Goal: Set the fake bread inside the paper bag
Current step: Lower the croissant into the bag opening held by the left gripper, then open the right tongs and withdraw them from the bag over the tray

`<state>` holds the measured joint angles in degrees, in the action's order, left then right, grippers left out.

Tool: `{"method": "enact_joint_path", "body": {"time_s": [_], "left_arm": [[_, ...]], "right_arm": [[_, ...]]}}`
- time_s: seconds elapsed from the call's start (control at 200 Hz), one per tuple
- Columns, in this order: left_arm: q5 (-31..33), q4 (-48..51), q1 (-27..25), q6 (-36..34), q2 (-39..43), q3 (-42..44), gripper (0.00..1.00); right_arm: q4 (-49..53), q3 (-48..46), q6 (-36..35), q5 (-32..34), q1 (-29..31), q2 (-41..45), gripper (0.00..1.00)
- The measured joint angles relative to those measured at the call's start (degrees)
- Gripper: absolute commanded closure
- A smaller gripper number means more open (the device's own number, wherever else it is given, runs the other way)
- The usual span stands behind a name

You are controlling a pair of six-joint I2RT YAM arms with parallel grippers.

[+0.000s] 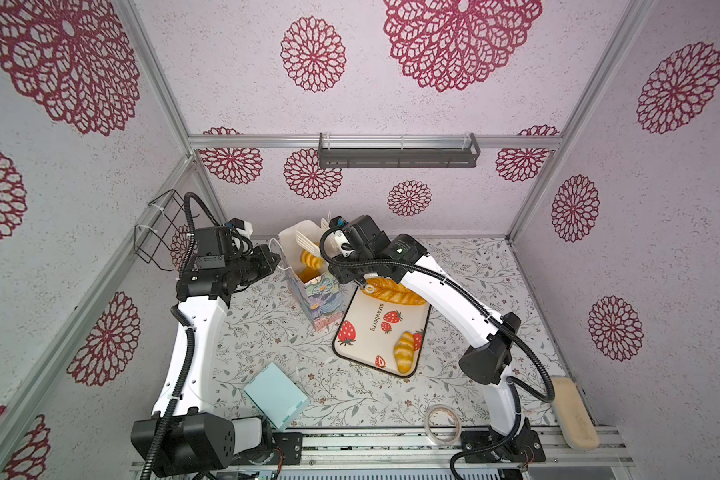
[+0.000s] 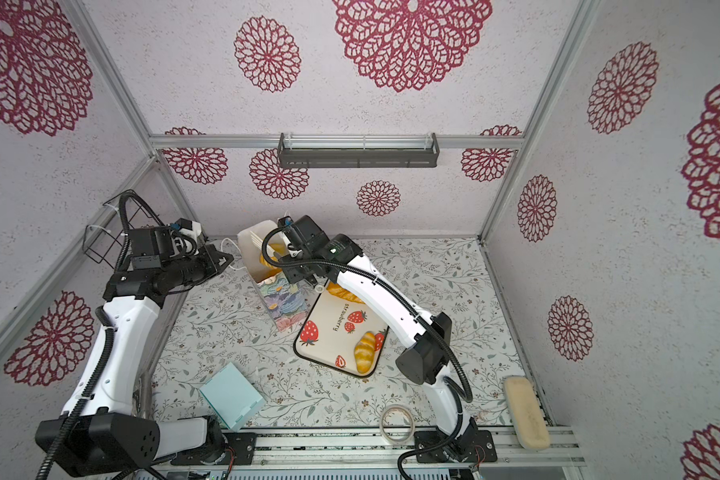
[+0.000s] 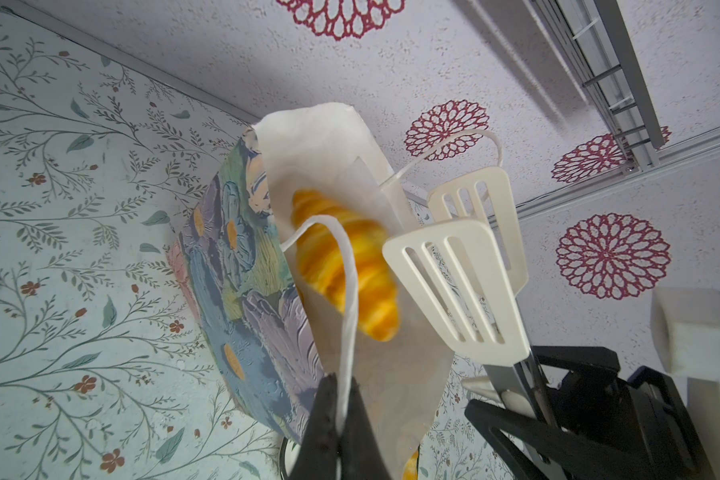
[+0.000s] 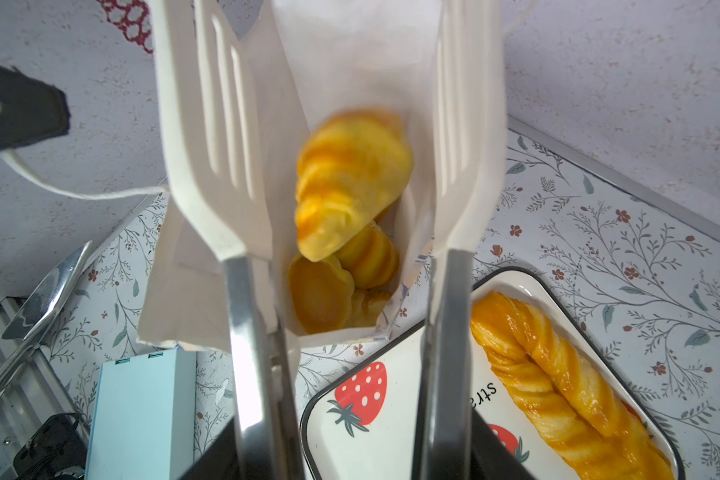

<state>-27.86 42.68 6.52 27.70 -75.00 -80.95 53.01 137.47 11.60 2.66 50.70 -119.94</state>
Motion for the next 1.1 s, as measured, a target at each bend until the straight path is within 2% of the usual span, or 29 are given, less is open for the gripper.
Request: {"method": "enact_joint_path", "body": {"time_s": [0.625,1.101], "left_arm": [[-0.24,0.0,0.02,0.02,0.0,0.0,1.0],[-0.48,0.0,0.02,0.22,0.0,0.02,1.0]], "right_arm": [[0.39,0.0,0.02,-0.13,0.07,0.5,0.45],[0.9,-1.22,0.04,0.76,1.07,7.63,0.45]]}}
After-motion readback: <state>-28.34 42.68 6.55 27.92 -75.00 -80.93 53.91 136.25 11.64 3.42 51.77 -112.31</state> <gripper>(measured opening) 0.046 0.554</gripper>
